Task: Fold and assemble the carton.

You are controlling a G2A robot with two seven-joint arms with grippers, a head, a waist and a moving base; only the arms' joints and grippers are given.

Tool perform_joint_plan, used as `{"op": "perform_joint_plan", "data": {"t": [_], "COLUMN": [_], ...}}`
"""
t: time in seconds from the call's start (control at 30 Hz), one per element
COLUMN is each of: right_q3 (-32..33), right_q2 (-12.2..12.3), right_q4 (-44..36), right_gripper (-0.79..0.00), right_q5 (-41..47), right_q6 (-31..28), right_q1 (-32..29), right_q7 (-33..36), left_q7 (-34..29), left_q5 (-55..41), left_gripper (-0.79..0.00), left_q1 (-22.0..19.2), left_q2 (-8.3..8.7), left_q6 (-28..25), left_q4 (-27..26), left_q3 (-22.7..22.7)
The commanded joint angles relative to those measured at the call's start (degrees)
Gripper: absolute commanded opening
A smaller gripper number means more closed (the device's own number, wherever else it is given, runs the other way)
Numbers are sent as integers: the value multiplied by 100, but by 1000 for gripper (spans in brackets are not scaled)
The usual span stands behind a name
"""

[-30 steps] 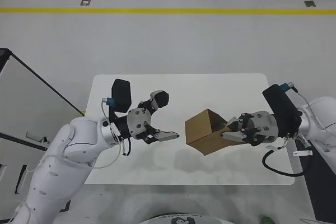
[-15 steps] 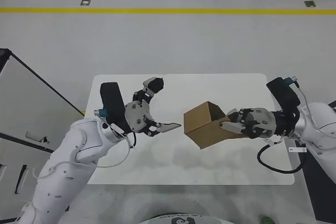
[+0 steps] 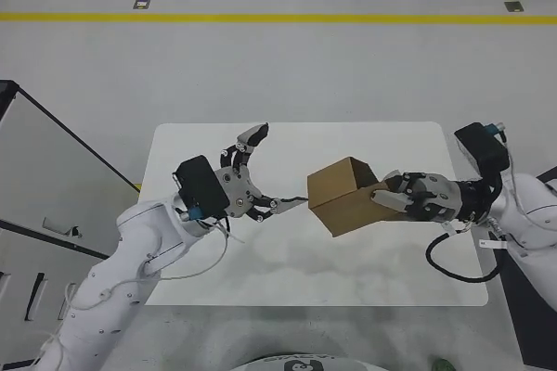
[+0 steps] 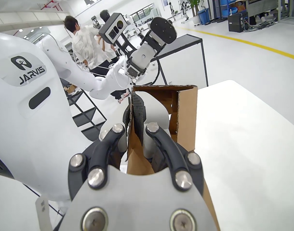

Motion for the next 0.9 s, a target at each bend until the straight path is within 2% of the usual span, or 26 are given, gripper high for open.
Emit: {"op": "perform_joint_plan", "data": {"t": [0.0,0.17,0.3,0.6,0.87], "right_q3": [19,16,22,21,-84], "right_q2": [-14,-58,-90,-109,-219], "right_q4": [52,145,216,181,247], "right_gripper": [-785,-785,-785,-785,-785], "right_q5": [3,124,217,182,202], "right_q6": [7,-62,-90,-15,188], "right_q1": [-17,-55,-26,-19,-68], "right_q7": [-52,-159,-168,-202,-588], "left_q7": [142,355,936,915,1209], "left_q5": [36,858,1121,1131,1899], "left_gripper": [0,0,0,0,0], "left_q1": [54,67,113,121,216], "left_q2": [-12,6,0,-3,7], "left_q6": [127,193,369,396,553], "left_q4": [-31,-75,-25,-34,-101], "left_q3": [-13,-90,-97,-94,-85]}}
